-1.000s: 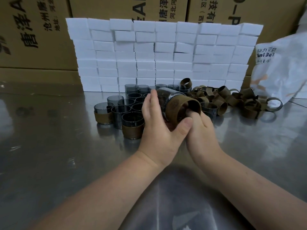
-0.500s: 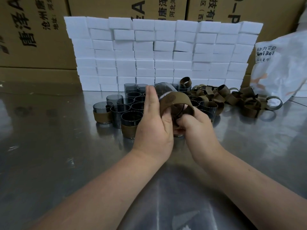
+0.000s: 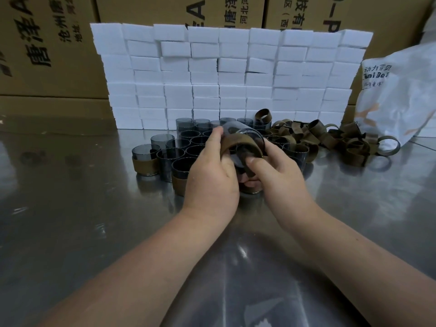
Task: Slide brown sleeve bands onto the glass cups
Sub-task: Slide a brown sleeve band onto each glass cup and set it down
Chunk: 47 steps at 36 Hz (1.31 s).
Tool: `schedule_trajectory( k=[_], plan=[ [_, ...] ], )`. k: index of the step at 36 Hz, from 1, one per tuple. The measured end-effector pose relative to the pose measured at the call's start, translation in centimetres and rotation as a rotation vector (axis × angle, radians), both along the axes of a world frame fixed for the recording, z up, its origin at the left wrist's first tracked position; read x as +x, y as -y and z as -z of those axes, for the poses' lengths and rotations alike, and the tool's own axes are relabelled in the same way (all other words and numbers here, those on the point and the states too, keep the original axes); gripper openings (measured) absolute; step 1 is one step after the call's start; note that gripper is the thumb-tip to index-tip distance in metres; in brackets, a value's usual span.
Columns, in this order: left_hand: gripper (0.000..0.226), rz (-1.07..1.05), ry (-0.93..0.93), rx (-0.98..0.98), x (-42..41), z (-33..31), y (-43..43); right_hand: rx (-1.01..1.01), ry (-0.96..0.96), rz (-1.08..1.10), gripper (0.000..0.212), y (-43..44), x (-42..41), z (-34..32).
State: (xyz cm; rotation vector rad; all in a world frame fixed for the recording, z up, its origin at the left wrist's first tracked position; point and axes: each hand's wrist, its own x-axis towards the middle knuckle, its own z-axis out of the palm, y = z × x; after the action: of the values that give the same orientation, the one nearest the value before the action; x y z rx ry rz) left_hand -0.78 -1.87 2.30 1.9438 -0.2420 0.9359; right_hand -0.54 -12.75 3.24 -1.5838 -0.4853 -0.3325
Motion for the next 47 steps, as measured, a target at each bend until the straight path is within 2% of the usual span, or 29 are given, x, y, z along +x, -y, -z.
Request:
schedule_trajectory(
  k=[3, 8, 12, 17, 22, 25, 47],
  plan=[
    [0.042, -0.010, 0.001, 0.000, 0.0, 0.0, -0.1, -0.034, 0.004, -0.002, 0.029, 0.0, 0.0, 0.0],
    [0.040, -0.012, -0.003, 0.025, -0.1, -0.2, -0.2, -0.044, -0.060, 0.020, 0.056, 0.0, 0.0, 0.1],
    [0.040, -0.008, 0.012, 0.029, -0.1, -0.4, -0.4, -0.043, -0.072, -0.001, 0.063, 0.0, -0.1, -0.1],
    [0.053, 0.019, 0.051, 0.046, -0.6, -0.7, -0.5, -0.010, -0.057, 0.025, 0.057, 0.3, -0.1, -0.1],
    [0.055, 0.043, 0.065, 0.013, -0.7, -0.9, -0.7, 0.050, -0.076, 0.037, 0.036, 0.3, -0.1, -0.2],
    [0.056, 0.054, 0.053, -0.024, -0.7, -0.8, -0.6, 0.098, -0.078, 0.011, 0.031, 0.4, -0.2, -0.3],
    [0.049, -0.046, 0.147, -0.076, 0.3, -0.8, -1.3, 0.115, -0.025, 0.016, 0.046, 0.9, -0.2, -0.8]
  ],
)
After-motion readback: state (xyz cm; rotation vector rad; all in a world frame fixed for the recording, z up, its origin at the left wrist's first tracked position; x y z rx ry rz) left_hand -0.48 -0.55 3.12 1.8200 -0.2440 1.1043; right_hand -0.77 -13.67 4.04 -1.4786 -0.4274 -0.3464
